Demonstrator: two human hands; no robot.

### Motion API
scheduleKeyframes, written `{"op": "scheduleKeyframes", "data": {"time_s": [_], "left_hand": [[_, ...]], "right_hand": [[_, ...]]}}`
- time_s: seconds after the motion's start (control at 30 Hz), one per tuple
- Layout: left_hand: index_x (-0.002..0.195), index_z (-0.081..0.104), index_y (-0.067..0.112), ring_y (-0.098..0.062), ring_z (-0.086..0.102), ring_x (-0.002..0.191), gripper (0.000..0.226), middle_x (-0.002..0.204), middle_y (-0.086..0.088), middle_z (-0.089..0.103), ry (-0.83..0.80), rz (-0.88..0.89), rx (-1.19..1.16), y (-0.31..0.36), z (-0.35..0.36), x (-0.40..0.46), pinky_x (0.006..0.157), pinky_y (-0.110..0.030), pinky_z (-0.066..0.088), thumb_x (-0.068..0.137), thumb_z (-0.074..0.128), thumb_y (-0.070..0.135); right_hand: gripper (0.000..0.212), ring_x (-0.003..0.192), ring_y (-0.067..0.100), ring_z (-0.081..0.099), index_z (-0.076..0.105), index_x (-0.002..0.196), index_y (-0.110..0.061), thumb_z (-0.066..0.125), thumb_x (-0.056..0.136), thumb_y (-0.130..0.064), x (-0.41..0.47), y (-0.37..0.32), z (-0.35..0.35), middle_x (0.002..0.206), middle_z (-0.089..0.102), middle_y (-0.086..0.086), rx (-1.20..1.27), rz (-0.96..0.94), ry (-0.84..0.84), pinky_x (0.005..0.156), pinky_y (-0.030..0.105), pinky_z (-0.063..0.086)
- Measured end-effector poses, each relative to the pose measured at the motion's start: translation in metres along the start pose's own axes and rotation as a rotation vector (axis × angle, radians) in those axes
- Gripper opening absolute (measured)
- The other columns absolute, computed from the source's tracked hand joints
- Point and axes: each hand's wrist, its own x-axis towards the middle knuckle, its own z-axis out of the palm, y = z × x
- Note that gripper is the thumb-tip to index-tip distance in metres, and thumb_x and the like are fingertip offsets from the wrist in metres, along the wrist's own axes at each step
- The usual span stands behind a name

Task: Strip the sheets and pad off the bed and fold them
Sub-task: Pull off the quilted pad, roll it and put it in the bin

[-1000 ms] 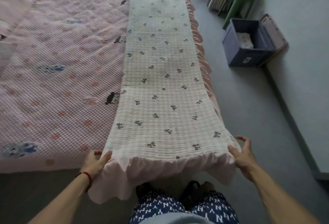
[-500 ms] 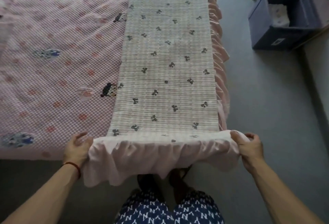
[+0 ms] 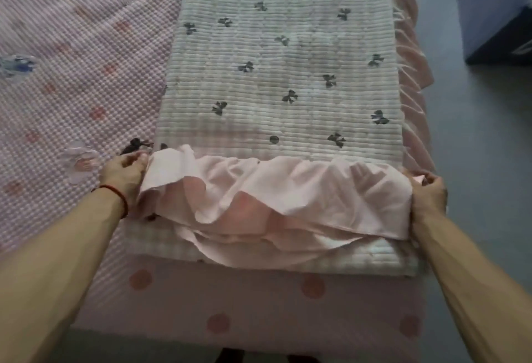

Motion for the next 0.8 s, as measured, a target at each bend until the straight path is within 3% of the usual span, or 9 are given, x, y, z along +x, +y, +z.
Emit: {"op": "scheduleKeyframes", "data": {"time_s": [0.07,0.13,0.17,0.27,0.4,0.47,0.6,0.73,0.8], "left_hand": [[0.117,0.068,0.013,-0.024,0.062,0.098,0.022,0.115,-0.017,0.069,-0.027,0.039,0.119,-0.026,0.014,0.012,0.100,-0.043,0.051,0.097,0.066,0.023],[0.117,0.067,0.018,-0.023,0.062,0.101,0.023,0.117,-0.014,0.068,-0.006,0.106,0.213,-0.034,0.020,0.006,0.098,-0.042,0.052,0.096,0.067,0.028],[0.118,0.067,0.017,-0.024,0.062,0.102,0.026,0.116,-0.012,0.068,0.002,0.162,0.261,-0.034,0.019,-0.002,0.096,-0.041,0.052,0.095,0.067,0.030],[0.116,0.067,0.006,-0.032,0.062,0.101,0.033,0.109,-0.015,0.066,0.007,0.401,0.561,-0.026,0.009,-0.015,0.086,-0.044,0.051,0.093,0.070,0.030],[0.091,0.061,0.008,-0.035,0.057,0.084,0.013,0.089,-0.013,0.060,-0.100,0.593,0.801,0.002,0.001,-0.027,0.069,-0.042,0.042,0.091,0.067,0.020],[0.087,0.060,0.010,-0.035,0.059,0.079,0.009,0.085,-0.013,0.064,-0.152,0.606,0.792,0.018,-0.004,-0.029,0.065,-0.039,0.039,0.091,0.068,0.011],[0.092,0.056,0.018,-0.032,0.061,0.077,0.015,0.084,-0.008,0.065,-0.142,0.608,0.728,0.047,-0.019,-0.023,0.067,-0.046,0.051,0.092,0.066,0.029],[0.102,0.060,0.017,-0.032,0.061,0.090,0.017,0.095,-0.008,0.065,-0.111,0.464,0.762,0.053,0.005,-0.011,0.073,-0.040,0.045,0.093,0.068,0.028],[0.119,0.059,0.015,-0.035,0.059,0.105,0.027,0.113,-0.013,0.064,-0.033,0.375,0.663,0.048,0.023,-0.011,0.086,-0.041,0.045,0.095,0.063,0.026]], "right_hand": [[0.055,0.102,0.021,0.060,0.051,0.120,-0.017,0.082,0.080,-0.039,0.007,0.016,0.003,0.119,0.062,0.009,-0.054,-0.137,-0.005,0.080,0.021,0.050],[0.057,0.109,0.021,0.061,0.048,0.125,-0.024,0.078,0.080,-0.043,0.000,0.017,0.000,0.127,0.061,0.004,-0.153,-0.253,-0.060,0.091,0.031,0.053],[0.058,0.109,0.021,0.062,0.050,0.128,-0.027,0.077,0.080,-0.045,-0.007,0.013,-0.004,0.128,0.062,0.002,-0.213,-0.299,-0.103,0.091,0.037,0.052],[0.064,0.098,0.020,0.060,0.060,0.124,-0.028,0.070,0.072,-0.064,-0.033,-0.009,-0.012,0.115,0.065,0.001,-0.462,-0.383,-0.182,0.081,0.029,0.043],[0.038,0.102,0.036,0.065,0.062,0.121,-0.022,0.070,0.091,-0.044,-0.045,-0.026,-0.024,0.115,0.068,0.013,-0.739,-0.526,-0.225,0.079,0.037,0.047],[0.028,0.097,0.038,0.065,0.068,0.111,-0.015,0.066,0.094,-0.037,-0.039,-0.032,-0.031,0.111,0.069,0.016,-0.815,-0.607,-0.255,0.078,0.039,0.047],[0.025,0.097,0.042,0.065,0.071,0.107,-0.007,0.069,0.094,-0.028,-0.032,-0.062,-0.038,0.107,0.068,0.022,-0.788,-0.719,-0.146,0.080,0.041,0.047],[0.026,0.106,0.039,0.062,0.069,0.117,-0.015,0.064,0.096,-0.031,-0.024,-0.075,-0.011,0.119,0.068,0.020,-0.839,-0.549,-0.207,0.081,0.035,0.041],[0.037,0.112,0.042,0.059,0.062,0.125,-0.016,0.051,0.099,-0.040,-0.030,-0.076,0.002,0.126,0.063,0.023,-0.905,-0.411,-0.123,0.088,0.043,0.045]]}}
